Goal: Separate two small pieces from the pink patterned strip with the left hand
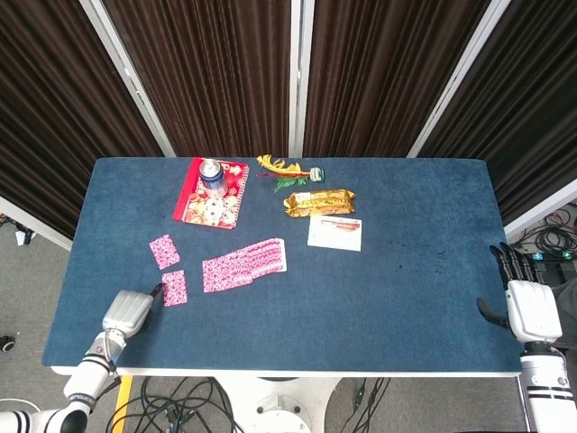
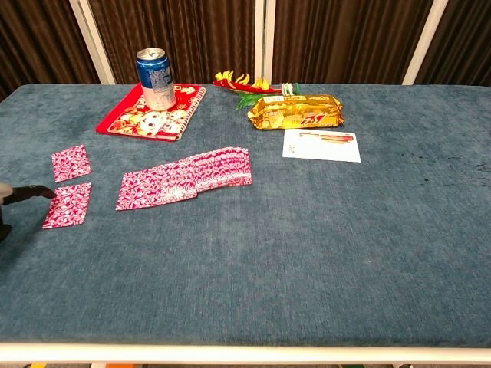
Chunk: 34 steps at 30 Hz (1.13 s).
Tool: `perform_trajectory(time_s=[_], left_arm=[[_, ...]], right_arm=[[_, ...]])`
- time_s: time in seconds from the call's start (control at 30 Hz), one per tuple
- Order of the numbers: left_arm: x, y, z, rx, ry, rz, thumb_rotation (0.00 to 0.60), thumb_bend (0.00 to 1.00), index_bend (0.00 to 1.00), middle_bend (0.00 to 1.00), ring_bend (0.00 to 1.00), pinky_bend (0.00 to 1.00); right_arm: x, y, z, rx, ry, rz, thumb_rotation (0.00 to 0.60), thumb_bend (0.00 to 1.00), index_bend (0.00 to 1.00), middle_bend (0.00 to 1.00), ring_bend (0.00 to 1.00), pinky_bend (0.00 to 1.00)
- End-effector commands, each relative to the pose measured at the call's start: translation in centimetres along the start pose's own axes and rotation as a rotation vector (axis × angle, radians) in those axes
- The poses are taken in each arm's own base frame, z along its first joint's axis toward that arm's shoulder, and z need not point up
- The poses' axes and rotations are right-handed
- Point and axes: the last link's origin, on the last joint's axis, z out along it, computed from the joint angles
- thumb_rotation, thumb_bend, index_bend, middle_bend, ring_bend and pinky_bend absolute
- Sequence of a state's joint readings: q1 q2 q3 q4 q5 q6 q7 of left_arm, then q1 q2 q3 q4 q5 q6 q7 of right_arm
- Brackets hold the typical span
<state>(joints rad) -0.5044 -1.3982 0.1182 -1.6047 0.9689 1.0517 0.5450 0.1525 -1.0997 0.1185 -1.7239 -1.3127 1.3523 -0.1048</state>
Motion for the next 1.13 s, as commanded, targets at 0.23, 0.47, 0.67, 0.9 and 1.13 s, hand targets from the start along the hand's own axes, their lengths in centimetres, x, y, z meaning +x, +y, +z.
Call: perform_trajectory(time_s=[0.23, 0.47, 0.67, 0.9, 1.13], left_arm=[[1.0, -0.4, -0.4, 0.004, 0.045, -0.028, 0.600, 0.65, 0.09, 0.86, 0.88, 0.84], [5.1, -0.8, -0.8, -0.011, 0.252, -0.103, 0.600, 0.59, 0.10, 0.79, 0.84, 0.78], [8.2, -2.7, -1.5, 0.023, 0.507, -0.158, 0.600, 0.44, 0.15, 0.43, 0.35, 0.44], [8.7, -4.6, -2.8, 0.102, 0.587, -0.234, 0.308, 0.18, 0.11, 0.00, 0.00, 0.01], [8.1, -5.7, -4.1, 0.163, 0.523, -0.243, 0.287, 0.16, 0.10, 0.00, 0.00, 0.01]], right_arm=[[0.0, -0.3, 0.1, 0.002, 0.003, -0.001, 0.600, 0.21, 0.00, 0.00, 0.00, 0.00], [0.6, -0.1, 0.2, -0.001, 0.027, 0.001, 0.600, 0.21, 0.00, 0.00, 0.00, 0.00], [1.3, 0.2, 0.1, -0.012, 0.061, 0.005, 0.600, 0.21, 0.00, 0.00, 0.00, 0.00], [2.0, 0.6, 0.0, -0.019, 0.104, 0.036, 0.600, 0.17, 0.00, 0.00, 0.00, 0.00], [2.2, 0.8, -0.3, -0.023, 0.119, 0.034, 0.600, 0.17, 0.00, 0.00, 0.00, 0.00]])
